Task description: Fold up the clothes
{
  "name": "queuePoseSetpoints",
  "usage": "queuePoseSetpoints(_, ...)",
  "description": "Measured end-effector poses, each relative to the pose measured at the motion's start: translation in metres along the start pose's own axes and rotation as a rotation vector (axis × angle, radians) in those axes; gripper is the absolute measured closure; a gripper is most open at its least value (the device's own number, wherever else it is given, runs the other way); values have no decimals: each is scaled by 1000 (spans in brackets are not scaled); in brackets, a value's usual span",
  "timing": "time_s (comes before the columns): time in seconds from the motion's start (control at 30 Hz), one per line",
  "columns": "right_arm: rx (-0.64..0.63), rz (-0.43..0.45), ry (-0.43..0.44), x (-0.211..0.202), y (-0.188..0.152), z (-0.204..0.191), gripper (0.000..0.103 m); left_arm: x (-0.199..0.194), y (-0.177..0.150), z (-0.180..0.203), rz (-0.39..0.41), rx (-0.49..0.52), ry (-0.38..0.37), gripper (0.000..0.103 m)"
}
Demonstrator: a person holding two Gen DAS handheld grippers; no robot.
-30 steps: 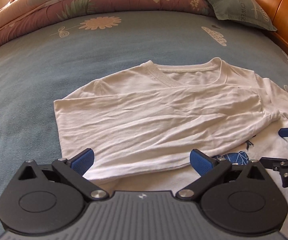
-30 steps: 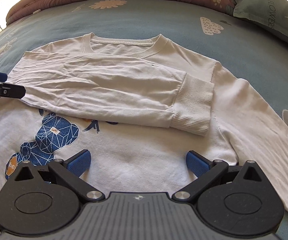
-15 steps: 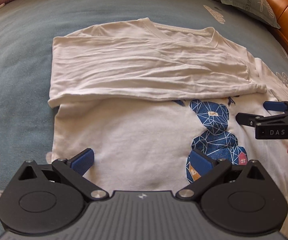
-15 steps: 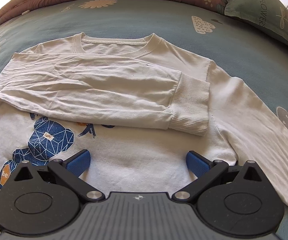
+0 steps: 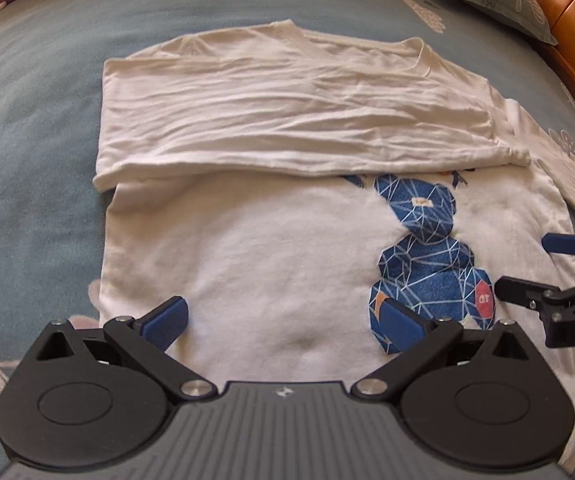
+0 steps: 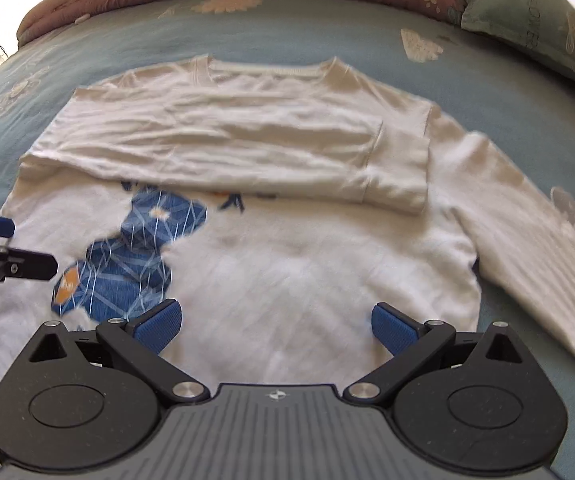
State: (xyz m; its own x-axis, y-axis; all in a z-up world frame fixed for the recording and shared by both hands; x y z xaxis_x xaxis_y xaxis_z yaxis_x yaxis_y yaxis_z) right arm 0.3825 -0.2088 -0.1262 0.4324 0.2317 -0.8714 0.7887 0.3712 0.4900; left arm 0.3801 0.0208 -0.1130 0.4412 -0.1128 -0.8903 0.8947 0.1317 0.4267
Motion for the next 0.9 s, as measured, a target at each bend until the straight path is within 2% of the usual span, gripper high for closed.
queuePoseSetpoints(0.07,-9,12,9,-5,-4,1,0,1,-1,1,-5,3,4,2)
queuePoseSetpoints(0.2,120,64,20,-19,-7,29,0,2,-1,4,-13,13,9,2)
queuePoseSetpoints(0.37,278,186,-104,-41,-5,101,0,6,11,20,3,40,-17,2)
queuePoseSetpoints(0.47,370,226,-187,-46,-8,153,0,12,15,33,5,56,-34,2)
queuePoseSetpoints(0.57,461,233,-241,-43,-23,196,0,19,16,47,-7,79,-46,2)
queuePoseSetpoints(0.67,526,187,-253,-36,-47,225,0,26,15,58,-25,104,-55,2)
queuePoseSetpoints(0.7,554,165,-257,-34,-57,233,0,27,15,61,-31,113,-57,2)
queuePoseSetpoints(0.9,620,169,-323,-64,-96,258,0,28,23,75,-37,142,-62,2)
Point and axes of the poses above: each gripper's, at about its wrist camera, not at the fingertips, and x roughly the way its jaws point, z to its right, y to its top, the point moved 4 cm from there along x, roughly the way its jaws point, and after that the axes turned 4 degrees about -x, right-handed, at the moved point
